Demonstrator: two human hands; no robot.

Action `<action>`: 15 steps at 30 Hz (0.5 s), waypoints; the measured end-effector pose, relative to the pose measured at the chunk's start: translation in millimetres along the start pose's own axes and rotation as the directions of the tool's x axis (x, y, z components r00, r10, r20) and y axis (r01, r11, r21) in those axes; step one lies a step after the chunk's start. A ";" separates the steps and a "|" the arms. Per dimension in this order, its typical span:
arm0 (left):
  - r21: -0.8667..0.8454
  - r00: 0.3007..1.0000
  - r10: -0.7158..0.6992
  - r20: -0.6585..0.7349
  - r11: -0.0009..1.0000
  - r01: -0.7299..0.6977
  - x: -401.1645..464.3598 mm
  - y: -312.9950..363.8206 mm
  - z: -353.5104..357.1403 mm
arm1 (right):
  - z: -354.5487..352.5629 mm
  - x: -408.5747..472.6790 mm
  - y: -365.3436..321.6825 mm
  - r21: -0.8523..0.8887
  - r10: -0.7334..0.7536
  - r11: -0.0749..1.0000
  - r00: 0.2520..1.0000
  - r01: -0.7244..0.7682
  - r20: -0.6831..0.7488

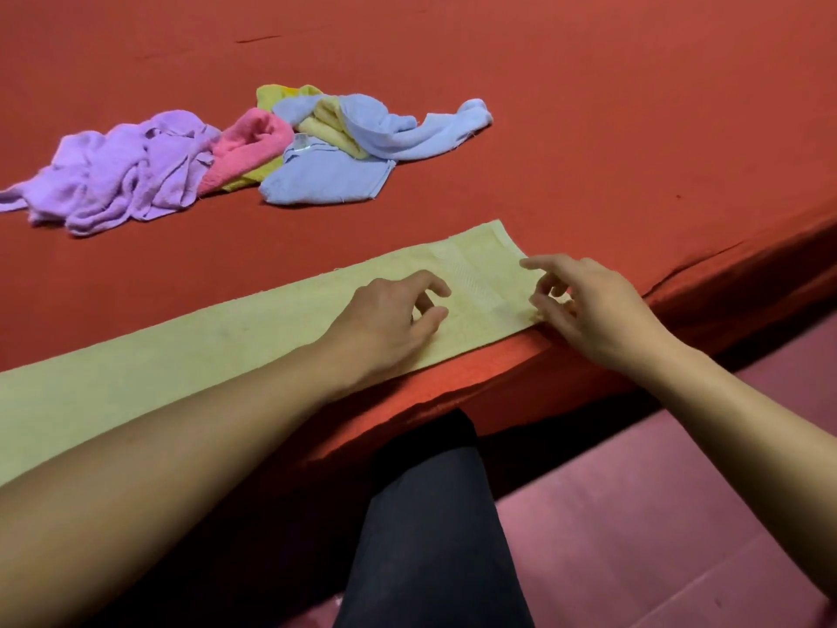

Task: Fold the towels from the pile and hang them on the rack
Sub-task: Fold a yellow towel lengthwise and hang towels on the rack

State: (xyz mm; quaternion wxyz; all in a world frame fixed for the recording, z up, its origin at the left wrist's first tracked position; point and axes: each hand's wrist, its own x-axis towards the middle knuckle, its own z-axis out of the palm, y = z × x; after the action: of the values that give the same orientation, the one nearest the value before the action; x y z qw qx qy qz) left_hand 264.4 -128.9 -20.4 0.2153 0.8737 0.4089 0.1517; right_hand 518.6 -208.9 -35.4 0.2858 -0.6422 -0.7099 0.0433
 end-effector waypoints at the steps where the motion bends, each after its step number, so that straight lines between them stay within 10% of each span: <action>1: 0.003 1.000 0.002 -0.007 1.000 -0.002 12.7 0.2 -1.1 | -0.5 3.3 2.5 0.008 0.046 0.999 0.999 -0.045 -0.028; 15: 0.021 0.999 0.000 0.047 1.000 -0.001 186.6 0.3 34.4 | 7.8 8.5 12.6 -0.194 0.422 0.885 0.905 -0.423 -0.052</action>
State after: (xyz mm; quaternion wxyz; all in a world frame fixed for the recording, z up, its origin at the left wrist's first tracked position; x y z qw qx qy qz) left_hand 395.3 7.8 -33.3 0.2156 0.8793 0.4052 0.1268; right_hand 526.1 -196.4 -44.3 0.2063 -0.8070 -0.5526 0.0299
